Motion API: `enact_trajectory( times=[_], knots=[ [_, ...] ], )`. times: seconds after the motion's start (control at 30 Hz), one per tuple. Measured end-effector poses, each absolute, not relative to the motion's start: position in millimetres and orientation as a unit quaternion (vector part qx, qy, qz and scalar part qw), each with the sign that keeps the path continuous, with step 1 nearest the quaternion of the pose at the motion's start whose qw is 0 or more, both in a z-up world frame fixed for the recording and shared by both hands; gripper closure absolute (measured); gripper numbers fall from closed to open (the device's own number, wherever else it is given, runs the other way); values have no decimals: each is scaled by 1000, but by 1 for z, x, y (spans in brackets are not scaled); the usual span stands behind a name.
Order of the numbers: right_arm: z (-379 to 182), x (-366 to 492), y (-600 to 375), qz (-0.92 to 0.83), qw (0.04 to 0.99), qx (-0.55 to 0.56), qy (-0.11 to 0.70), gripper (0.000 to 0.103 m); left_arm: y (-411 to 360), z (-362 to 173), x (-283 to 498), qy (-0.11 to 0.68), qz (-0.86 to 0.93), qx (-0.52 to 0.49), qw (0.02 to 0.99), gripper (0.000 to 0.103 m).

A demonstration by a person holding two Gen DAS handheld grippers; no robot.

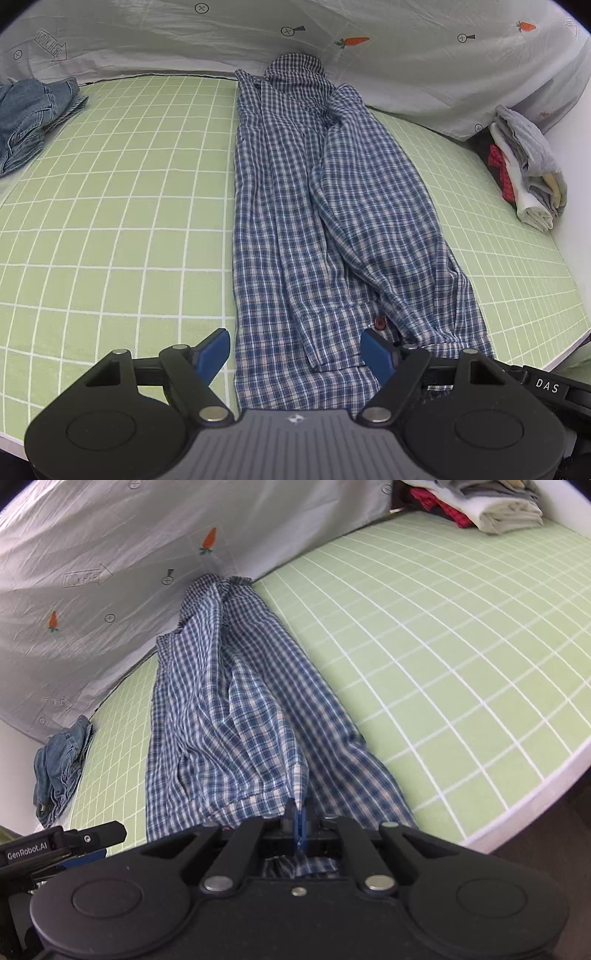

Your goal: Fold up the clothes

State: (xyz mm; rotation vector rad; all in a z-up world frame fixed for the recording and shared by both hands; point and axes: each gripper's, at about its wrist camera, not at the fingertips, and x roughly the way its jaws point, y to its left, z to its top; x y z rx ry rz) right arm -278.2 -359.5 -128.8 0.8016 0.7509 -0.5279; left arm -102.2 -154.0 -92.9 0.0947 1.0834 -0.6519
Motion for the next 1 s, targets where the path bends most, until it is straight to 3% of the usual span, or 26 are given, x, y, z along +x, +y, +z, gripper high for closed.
enact_trajectory(
  times=[0.27,0.47,0.53,0.6,0.73,0.87,1.0],
  knots=[
    [-157,-287,-361,-249,787,405,392,99,-149,-117,-107,546,-270,63,790,25],
    [-155,-275,-362,-235,789,374,427,92,-151,-127,-110,566,-243,64,785,25],
    [-149,-273,-362,-225,799,357,429,87,-152,-129,-110,571,-237,61,784,25],
    [-140,-273,-362,-206,817,344,414,72,-155,-131,-111,575,-229,60,783,25],
    [-125,-272,-359,-205,842,302,397,59,-158,-133,-113,579,-216,59,784,24],
    [-123,-270,-363,-229,842,274,405,30,-162,-135,-116,583,-206,67,783,20],
    [-136,-267,-373,-229,832,272,425,29,-165,-139,-120,587,-200,77,781,20]
  ],
)
